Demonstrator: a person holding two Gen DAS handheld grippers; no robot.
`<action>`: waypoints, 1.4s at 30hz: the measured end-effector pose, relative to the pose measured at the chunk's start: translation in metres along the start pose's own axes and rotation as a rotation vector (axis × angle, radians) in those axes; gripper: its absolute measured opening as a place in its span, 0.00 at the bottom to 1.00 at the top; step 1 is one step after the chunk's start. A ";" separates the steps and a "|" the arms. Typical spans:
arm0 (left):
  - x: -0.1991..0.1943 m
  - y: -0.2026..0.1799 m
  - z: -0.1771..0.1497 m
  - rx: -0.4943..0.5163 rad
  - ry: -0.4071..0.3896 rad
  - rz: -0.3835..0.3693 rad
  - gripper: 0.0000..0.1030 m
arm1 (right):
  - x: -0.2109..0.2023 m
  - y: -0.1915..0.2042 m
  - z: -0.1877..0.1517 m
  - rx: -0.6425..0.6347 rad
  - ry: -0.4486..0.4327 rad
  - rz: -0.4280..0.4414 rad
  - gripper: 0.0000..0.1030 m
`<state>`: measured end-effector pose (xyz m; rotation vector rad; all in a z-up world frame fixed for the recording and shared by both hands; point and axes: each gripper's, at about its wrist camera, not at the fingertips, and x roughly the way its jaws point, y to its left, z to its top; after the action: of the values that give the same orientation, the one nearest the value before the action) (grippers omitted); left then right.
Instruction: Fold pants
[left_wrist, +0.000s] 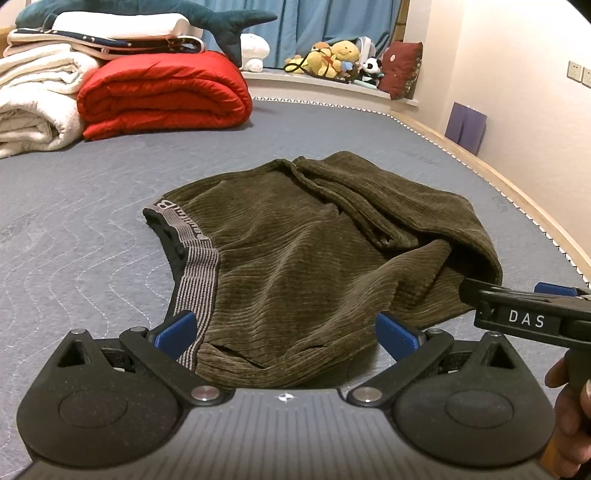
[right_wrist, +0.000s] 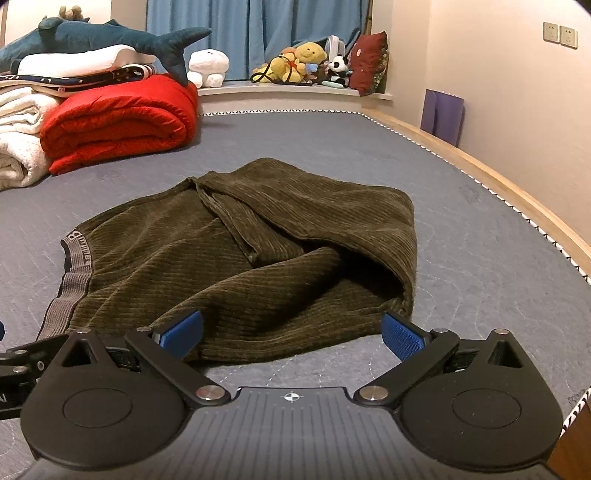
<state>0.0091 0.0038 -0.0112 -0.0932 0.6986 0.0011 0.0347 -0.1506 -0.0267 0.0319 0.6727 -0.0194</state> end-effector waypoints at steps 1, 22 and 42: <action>0.000 0.000 0.000 -0.001 0.001 -0.002 1.00 | 0.000 0.000 0.000 0.001 0.001 0.000 0.99; -0.014 0.003 0.000 -0.023 -0.121 -0.008 1.00 | 0.002 0.006 0.000 -0.012 0.008 -0.006 0.99; 0.055 0.110 0.065 -0.061 0.069 -0.091 0.24 | 0.002 0.021 0.001 0.027 0.023 0.178 0.57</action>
<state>0.0896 0.1177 -0.0064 -0.1840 0.7631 -0.0686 0.0380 -0.1301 -0.0267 0.1183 0.6910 0.1437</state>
